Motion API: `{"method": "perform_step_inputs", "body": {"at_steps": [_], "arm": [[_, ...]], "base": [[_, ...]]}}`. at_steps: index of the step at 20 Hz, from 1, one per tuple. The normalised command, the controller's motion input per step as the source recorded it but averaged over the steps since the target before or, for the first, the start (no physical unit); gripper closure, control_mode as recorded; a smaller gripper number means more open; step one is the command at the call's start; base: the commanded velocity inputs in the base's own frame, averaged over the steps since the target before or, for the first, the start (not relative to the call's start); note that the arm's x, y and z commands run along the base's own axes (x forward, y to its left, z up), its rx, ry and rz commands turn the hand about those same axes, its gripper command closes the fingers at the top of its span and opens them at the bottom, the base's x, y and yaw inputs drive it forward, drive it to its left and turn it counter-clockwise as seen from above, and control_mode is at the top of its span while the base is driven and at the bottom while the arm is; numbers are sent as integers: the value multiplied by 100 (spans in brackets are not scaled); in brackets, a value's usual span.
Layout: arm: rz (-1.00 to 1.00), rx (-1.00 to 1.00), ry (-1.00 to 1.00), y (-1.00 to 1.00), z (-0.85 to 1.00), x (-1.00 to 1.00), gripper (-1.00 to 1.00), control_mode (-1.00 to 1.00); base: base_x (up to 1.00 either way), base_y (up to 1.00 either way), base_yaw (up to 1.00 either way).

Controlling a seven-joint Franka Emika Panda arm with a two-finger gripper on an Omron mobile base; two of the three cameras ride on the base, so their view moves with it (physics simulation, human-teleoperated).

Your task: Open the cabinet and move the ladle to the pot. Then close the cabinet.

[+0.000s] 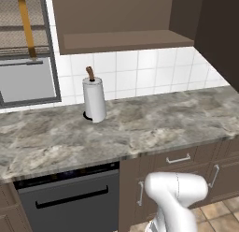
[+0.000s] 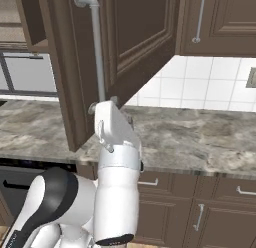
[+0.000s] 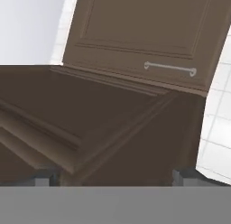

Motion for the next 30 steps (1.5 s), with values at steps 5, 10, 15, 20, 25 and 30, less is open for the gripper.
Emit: {"method": "perform_step_inputs", "body": {"at_steps": [5,10,15,20,25,30], "arm": [[10,0,-10,100,0,23,-100,-100],[8,0,-7,100,0,45,-100,-100],[7,0,-3,100,0,51,-100,-100],[6,0,0,100,0,60,-100,-100],[4,0,0,100,0,71,-100,-100],[0,0,0,100,0,90,-100,-100]], "base": [[0,0,0],[0,0,0],[0,0,0],[0,0,0],[0,0,0],[0,0,0]]}}
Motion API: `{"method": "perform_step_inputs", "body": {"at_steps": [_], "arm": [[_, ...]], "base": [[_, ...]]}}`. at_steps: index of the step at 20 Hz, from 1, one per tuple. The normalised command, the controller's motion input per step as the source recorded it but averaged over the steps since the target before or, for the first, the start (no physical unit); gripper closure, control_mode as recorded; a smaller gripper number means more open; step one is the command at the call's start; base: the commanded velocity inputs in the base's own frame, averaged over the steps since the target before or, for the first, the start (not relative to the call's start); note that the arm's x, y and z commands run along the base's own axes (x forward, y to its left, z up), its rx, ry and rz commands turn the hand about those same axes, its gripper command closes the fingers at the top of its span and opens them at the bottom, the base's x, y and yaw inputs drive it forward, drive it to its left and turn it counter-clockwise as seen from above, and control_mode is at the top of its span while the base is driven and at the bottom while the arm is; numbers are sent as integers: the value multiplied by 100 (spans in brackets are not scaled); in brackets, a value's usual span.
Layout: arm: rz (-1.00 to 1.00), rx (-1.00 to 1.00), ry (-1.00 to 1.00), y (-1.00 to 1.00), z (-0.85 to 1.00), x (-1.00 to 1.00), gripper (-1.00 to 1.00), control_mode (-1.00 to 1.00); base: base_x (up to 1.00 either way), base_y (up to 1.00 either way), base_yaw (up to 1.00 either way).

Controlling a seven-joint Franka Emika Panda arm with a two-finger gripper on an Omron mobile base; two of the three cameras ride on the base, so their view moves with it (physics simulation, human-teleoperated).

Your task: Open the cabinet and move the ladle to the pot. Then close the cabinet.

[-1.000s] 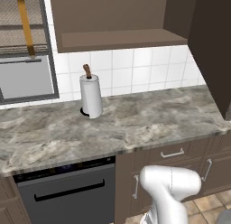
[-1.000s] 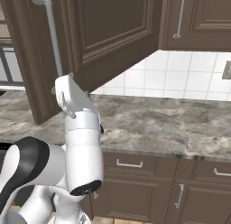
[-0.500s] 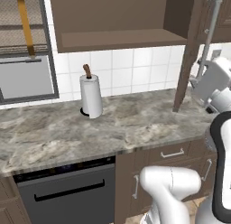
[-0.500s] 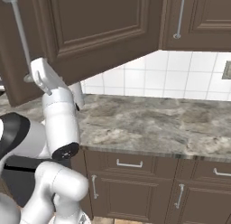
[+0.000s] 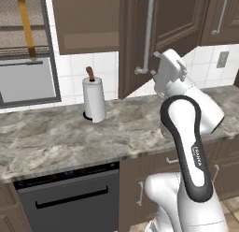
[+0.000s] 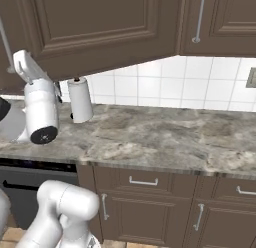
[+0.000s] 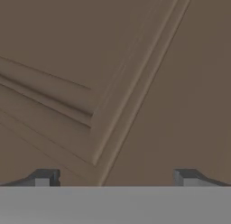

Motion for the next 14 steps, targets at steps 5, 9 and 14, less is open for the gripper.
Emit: {"method": "perform_step_inputs", "body": {"at_steps": [5,9,14], "arm": [[0,0,0,80,1,88,-100,-100],[0,0,0,52,8,77,-100,-100],[0,0,0,38,14,82,-100,-100]], "base": [[0,0,0],[0,0,0],[0,0,0]]}}
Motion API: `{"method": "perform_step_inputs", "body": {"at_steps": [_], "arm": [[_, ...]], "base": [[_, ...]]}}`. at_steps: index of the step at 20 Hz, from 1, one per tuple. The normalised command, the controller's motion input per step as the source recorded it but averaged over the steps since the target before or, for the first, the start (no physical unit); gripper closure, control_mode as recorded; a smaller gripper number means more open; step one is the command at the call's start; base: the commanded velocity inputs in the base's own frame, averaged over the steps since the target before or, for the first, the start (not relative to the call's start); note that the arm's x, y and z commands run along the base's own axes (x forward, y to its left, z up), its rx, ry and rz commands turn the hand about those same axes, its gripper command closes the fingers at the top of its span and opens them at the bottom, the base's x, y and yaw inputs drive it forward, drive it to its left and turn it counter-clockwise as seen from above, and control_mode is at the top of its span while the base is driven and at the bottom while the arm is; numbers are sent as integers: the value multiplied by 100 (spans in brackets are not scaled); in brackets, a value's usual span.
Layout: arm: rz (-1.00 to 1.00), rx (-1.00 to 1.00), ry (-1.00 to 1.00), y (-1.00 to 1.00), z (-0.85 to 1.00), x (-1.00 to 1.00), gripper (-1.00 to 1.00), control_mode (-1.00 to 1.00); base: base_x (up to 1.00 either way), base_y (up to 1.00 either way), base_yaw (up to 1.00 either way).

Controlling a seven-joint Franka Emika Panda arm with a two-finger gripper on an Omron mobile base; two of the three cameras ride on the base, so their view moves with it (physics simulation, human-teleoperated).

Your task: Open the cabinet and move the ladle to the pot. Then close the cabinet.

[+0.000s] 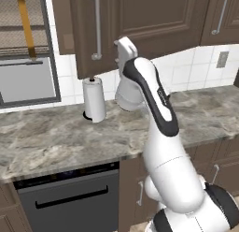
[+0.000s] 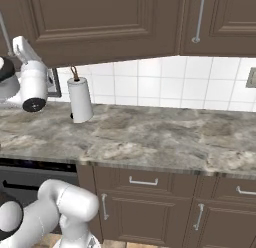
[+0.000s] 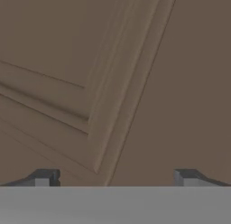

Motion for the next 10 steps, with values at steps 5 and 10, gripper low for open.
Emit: {"method": "perform_step_inputs", "body": {"at_steps": [5,10], "arm": [[0,0,0,33,20,89,-100,-100],[0,0,0,37,20,85,-100,-100]], "base": [[0,0,0],[0,0,0]]}}
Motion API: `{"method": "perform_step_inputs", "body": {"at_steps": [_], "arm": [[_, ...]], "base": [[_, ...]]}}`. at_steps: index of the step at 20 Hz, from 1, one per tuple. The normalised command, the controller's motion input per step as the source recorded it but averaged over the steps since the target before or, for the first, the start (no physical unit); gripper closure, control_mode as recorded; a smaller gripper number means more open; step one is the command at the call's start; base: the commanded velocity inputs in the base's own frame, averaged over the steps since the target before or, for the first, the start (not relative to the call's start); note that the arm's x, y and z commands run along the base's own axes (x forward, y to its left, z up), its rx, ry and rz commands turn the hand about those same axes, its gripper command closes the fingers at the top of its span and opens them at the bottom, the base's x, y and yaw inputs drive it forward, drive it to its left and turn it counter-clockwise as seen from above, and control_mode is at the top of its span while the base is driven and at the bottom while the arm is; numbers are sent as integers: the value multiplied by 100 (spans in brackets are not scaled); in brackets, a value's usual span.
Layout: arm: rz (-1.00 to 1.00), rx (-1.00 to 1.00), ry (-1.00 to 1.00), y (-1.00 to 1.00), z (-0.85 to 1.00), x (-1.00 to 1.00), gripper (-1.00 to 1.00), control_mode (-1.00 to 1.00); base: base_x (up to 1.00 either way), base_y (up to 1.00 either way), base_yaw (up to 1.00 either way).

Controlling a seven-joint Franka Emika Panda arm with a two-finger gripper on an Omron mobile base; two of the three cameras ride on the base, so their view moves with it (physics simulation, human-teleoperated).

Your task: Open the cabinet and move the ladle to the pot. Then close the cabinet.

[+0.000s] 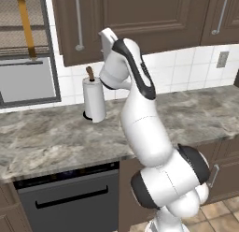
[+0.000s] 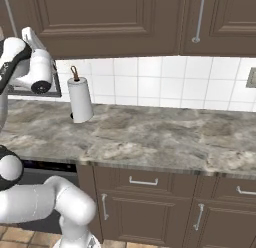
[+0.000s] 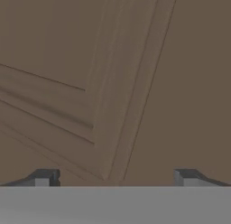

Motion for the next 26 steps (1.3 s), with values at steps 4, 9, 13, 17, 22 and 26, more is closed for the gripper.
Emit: {"method": "perform_step_inputs", "body": {"at_steps": [4,9,13,17,22,26], "arm": [[-1,0,0,43,16,86,-100,-100],[-3,0,0,46,21,82,-100,-100],[-6,0,0,46,18,80,-100,-100],[-9,0,0,43,15,77,-100,-100],[-11,-1,0,41,7,59,-100,-100],[-12,-3,0,21,0,3,-100,-100]], "base": [[0,0,0],[0,0,0],[0,0,0],[0,0,0],[0,0,0],[0,0,0]]}}
